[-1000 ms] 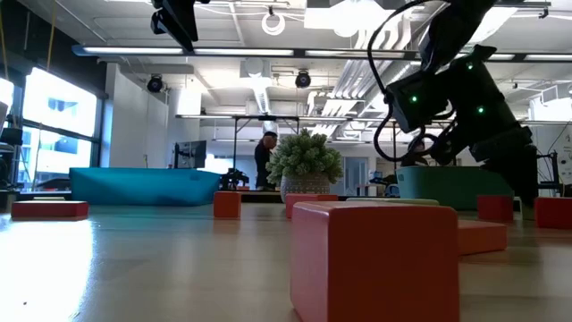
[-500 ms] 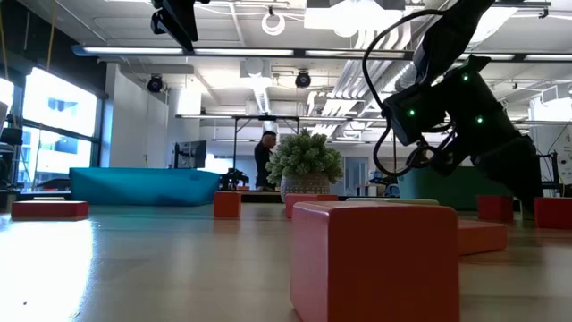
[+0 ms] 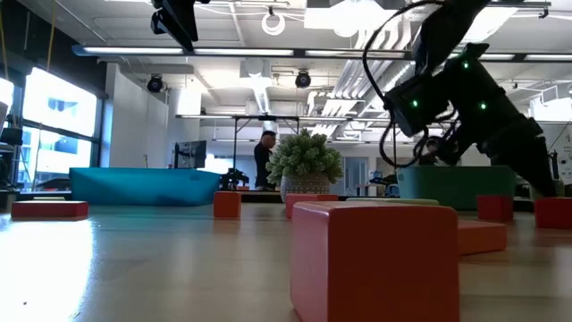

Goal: Sort & place blocks by color
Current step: Put the light green block into the green bin

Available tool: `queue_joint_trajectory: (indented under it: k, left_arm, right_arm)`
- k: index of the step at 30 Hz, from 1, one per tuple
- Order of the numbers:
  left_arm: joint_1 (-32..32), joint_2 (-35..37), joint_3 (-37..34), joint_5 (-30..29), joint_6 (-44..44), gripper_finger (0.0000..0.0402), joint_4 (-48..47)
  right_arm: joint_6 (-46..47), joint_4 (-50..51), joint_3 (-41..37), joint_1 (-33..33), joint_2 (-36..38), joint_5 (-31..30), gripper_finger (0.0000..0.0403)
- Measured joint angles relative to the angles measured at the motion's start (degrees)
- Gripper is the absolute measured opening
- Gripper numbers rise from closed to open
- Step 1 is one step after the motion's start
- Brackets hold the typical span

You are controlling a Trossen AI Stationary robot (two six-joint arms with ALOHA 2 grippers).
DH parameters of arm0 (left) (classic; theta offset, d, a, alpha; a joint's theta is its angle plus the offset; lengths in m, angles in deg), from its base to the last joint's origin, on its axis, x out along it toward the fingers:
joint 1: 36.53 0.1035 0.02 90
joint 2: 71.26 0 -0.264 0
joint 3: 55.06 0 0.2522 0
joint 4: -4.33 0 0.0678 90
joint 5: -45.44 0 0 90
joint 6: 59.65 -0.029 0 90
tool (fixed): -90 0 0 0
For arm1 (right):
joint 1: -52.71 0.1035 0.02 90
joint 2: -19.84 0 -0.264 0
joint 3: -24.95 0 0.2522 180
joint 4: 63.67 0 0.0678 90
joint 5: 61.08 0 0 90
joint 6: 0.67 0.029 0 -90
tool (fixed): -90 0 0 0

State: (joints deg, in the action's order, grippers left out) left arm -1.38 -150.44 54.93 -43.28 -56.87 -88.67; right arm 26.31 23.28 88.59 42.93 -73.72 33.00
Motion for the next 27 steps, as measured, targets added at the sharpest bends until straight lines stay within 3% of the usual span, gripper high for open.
queue_joint_trajectory:
  k: [11,20,27]
  left_arm:
    - [0.0,0.0,0.0,0.0,0.0,0.0172,0.0]
    - [0.0,0.0,0.0,0.0,0.0,0.0172,0.0]
    - [0.0,0.0,0.0,0.0,0.0,0.0172,0.0]
  right_arm:
    - [6.0,0.3,8.2,-2.9,13.0,-7.3,0.0104]
    - [2.6,-3.7,13.9,-13.5,21.6,-19.5,0.0104]
    - [-3.4,-11.4,14.0,-22.5,22.5,-24.6,0.0104]
